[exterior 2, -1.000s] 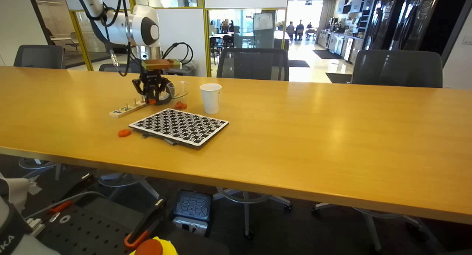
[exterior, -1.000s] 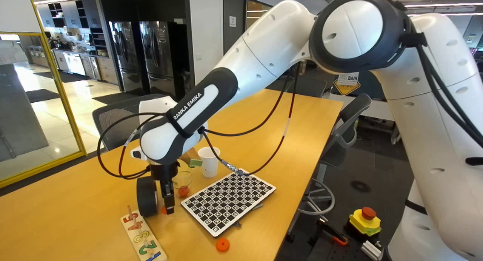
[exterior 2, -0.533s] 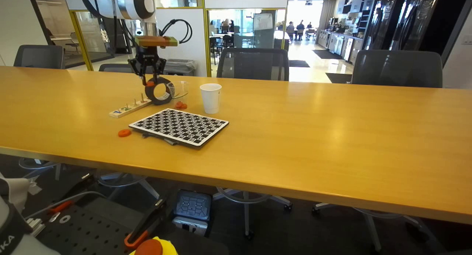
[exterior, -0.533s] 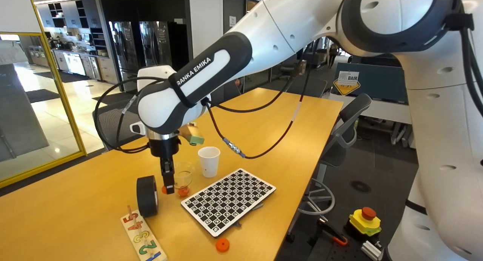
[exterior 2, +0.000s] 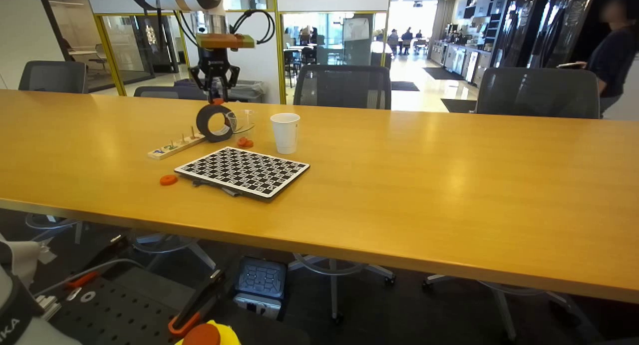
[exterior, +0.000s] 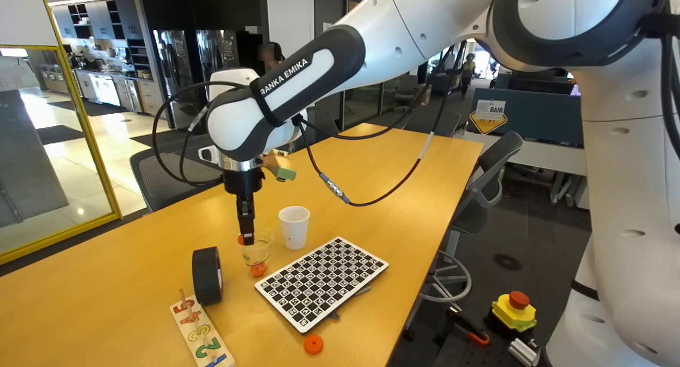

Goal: Put the blue disc in the white cup and the orange discs in the clear cup

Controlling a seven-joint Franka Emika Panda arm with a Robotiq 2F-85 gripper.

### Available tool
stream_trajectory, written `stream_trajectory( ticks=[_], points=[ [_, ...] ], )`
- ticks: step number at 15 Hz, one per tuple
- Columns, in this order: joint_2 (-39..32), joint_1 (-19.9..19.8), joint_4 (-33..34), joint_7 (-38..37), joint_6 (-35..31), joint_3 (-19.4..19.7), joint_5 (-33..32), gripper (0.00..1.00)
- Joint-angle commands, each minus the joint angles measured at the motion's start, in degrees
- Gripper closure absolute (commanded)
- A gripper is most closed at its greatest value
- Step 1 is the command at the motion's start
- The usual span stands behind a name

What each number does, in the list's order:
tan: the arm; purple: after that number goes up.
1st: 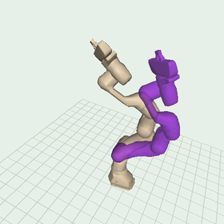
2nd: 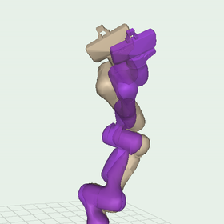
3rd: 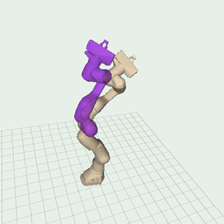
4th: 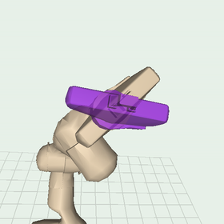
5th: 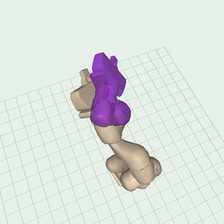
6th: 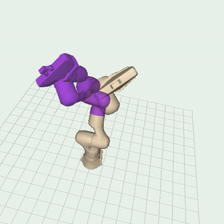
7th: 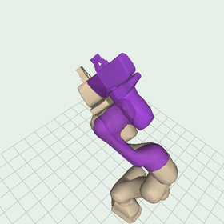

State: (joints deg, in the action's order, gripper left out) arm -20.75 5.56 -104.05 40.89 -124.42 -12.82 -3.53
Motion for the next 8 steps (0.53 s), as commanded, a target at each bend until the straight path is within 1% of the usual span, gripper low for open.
stream_trajectory(
  ticks=[1,8],
  points=[
    [-3.08,-0.95,5.37,1.38,2.8,1.1,0.66,0.8],
    [-9.77,-1.94,13.98,2.65,6.66,1.81,0.75,0.8]
  ],
)
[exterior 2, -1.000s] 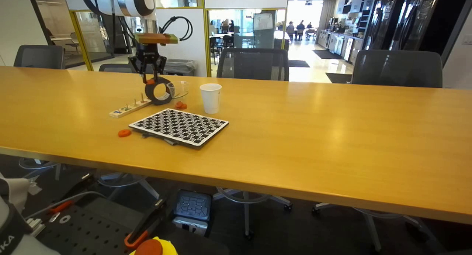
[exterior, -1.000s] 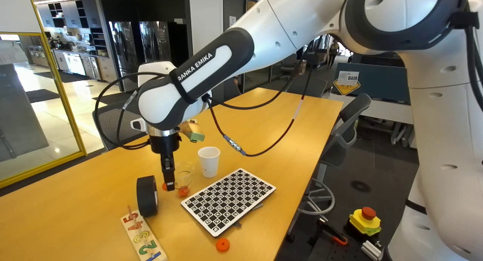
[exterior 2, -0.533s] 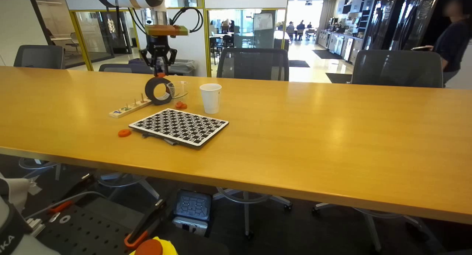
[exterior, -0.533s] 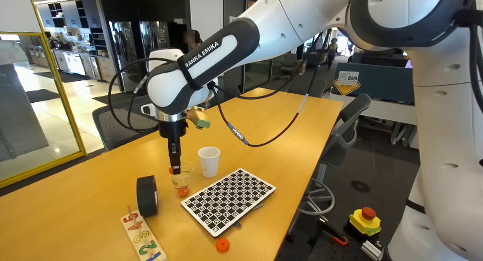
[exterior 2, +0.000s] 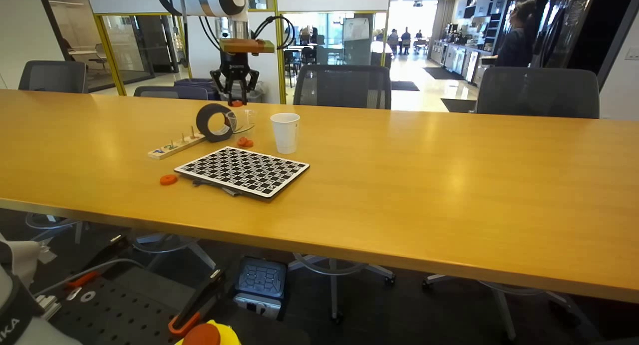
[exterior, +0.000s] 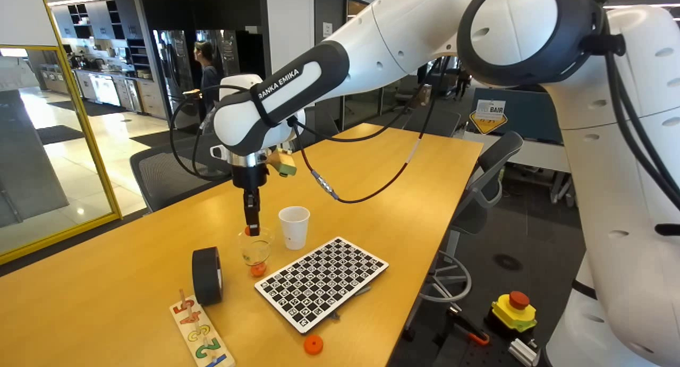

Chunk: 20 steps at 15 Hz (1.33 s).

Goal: Put the blue disc in the white cup and the orange discs in the clear cup

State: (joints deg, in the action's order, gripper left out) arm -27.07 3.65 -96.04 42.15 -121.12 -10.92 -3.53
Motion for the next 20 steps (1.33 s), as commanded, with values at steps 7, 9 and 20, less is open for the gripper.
stream_trajectory(
  ticks=[7,9,20],
  points=[
    [-5.69,-0.05,8.84,0.9,5.61,-0.11,0.8,0.33],
    [-5.45,0.04,8.39,0.27,5.46,0.07,0.64,0.26],
    [7.38,1.96,-10.08,-23.88,-1.79,1.75,0.13,0.0]
  ],
)
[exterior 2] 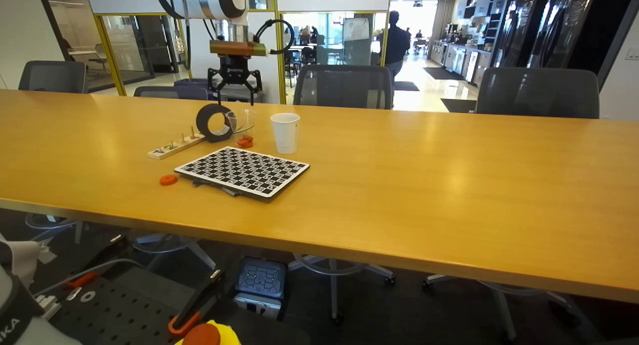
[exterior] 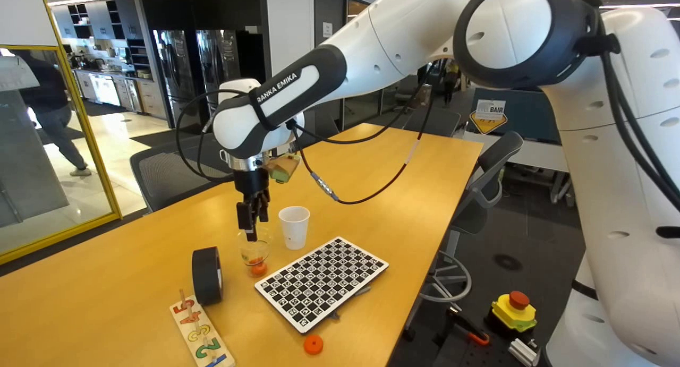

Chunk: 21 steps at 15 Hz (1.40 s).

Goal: Put the blue disc in the white cup and the orange discs in the clear cup

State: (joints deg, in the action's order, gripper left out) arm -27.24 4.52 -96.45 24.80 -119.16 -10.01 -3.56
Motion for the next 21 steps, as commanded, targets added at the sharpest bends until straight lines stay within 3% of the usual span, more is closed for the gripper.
stream_trajectory(
  ticks=[1,7,11,21],
  points=[
    [9.41,1.29,-12.25,-8.65,-4.53,0.83,0.14,0.0],
    [19.05,2.79,-27.62,-20.15,-8.83,0.37,1.75,0.0],
    [22.55,3.85,-36.38,-29.96,-15.28,0.43,2.87,0.0],
    [23.11,5.0,-46.14,-41.7,-23.18,-0.47,12.62,0.0]
  ],
)
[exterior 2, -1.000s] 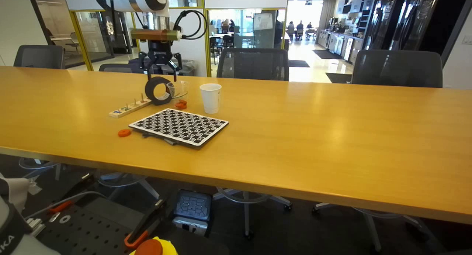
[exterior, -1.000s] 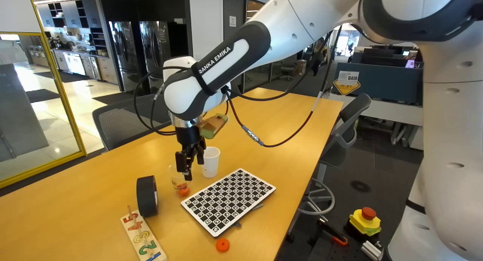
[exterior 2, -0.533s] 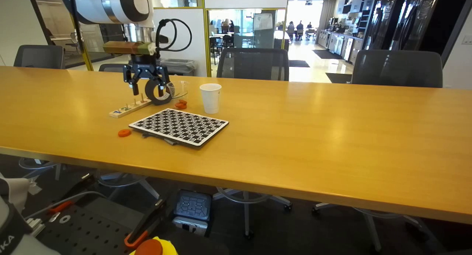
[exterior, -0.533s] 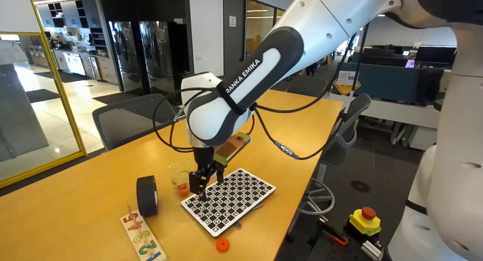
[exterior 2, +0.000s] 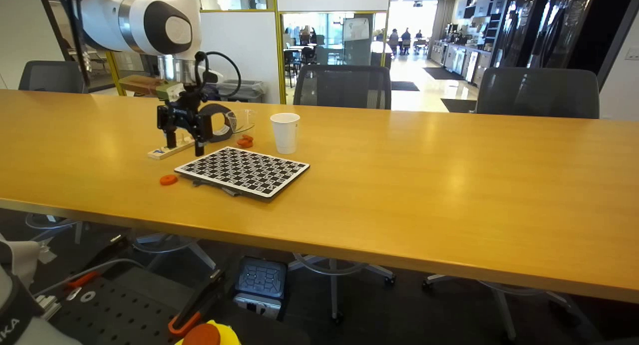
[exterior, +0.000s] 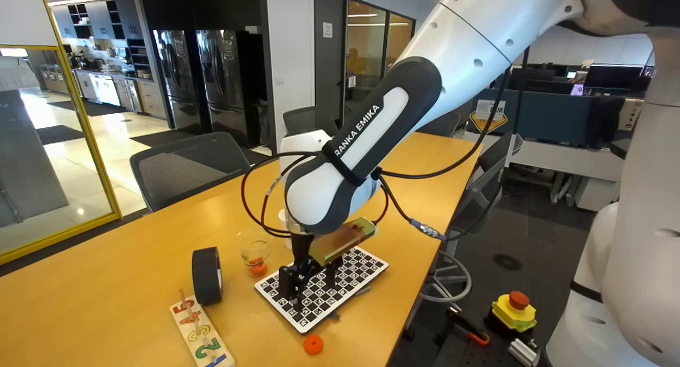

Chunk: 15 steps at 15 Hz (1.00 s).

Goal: Put the blue disc in the white cup and the orange discs in the clear cup

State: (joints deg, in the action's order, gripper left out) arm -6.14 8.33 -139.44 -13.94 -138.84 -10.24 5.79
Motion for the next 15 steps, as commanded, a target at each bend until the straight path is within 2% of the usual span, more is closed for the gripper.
stream_trajectory(
  ticks=[1,5,15],
  points=[
    [1.78,1.34,-3.63,-3.43,-4.89,-0.44,4.78,0.0],
    [1.41,2.52,-5.96,-5.8,-9.79,-1.09,8.4,0.0],
    [-0.44,5.67,-9.56,-12.44,-17.2,-1.24,5.66,0.0]
  ],
)
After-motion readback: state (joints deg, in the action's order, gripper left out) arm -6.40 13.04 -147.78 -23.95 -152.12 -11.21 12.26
